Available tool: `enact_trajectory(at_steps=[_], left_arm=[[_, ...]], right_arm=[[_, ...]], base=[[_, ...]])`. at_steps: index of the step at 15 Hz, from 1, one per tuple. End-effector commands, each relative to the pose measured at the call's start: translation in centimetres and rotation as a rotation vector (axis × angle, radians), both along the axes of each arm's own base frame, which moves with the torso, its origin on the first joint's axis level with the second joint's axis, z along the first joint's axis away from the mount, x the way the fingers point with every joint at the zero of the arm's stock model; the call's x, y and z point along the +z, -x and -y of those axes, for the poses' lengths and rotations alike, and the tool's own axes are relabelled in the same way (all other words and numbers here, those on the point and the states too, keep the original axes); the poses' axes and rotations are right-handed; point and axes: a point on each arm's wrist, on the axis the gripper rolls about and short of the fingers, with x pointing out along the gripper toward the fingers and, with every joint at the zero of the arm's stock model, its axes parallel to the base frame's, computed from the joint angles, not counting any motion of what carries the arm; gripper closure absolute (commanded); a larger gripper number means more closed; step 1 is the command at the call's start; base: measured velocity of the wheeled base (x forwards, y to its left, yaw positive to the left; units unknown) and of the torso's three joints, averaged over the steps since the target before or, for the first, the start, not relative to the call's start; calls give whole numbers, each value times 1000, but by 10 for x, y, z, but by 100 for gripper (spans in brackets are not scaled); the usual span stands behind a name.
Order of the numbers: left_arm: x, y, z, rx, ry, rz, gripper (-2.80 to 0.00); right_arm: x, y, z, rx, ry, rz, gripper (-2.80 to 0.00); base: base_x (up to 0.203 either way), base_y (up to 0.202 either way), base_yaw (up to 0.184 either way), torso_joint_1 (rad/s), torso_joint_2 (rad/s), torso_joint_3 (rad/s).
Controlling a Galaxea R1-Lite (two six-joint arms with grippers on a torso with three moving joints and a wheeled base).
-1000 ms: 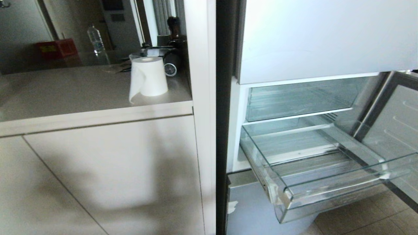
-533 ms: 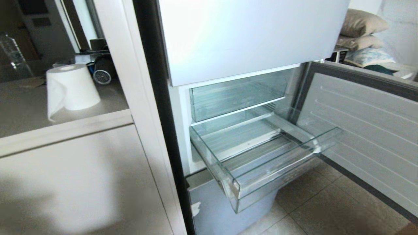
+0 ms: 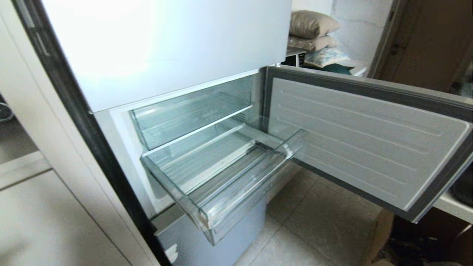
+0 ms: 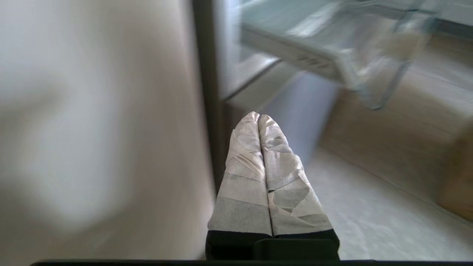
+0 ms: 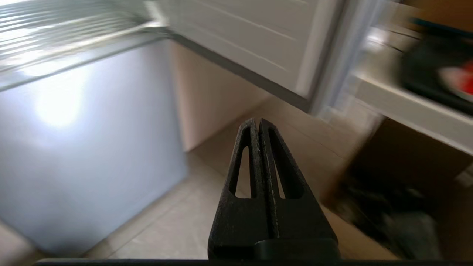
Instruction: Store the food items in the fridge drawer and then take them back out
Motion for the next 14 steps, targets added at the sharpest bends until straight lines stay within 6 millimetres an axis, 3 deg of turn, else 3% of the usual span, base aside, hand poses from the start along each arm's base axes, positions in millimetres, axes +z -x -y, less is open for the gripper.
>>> enact_trajectory(at_steps=[1,6,9,11,14], left_arm=[[0,0,0,0,0,-3,0],[0,0,0,0,0,-2,0],[0,0,0,0,0,-3,0],[0,0,0,0,0,0,0],[0,0,0,0,0,-1,0]], right_arm=[[0,0,0,0,-1,0,0],[0,0,0,2,-16,1,0],[1,0,0,1,10,3,0],[21,1,1,-34,-9,18,0],[66,-7,3,-169,-100,-6,0]], base=[[-4,9,-173,2,-2,2],[0,7,-156,2,2,-1],[0,1,-20,1,-1,0],[0,0,0,0,0,0],[0,0,0,0,0,0]])
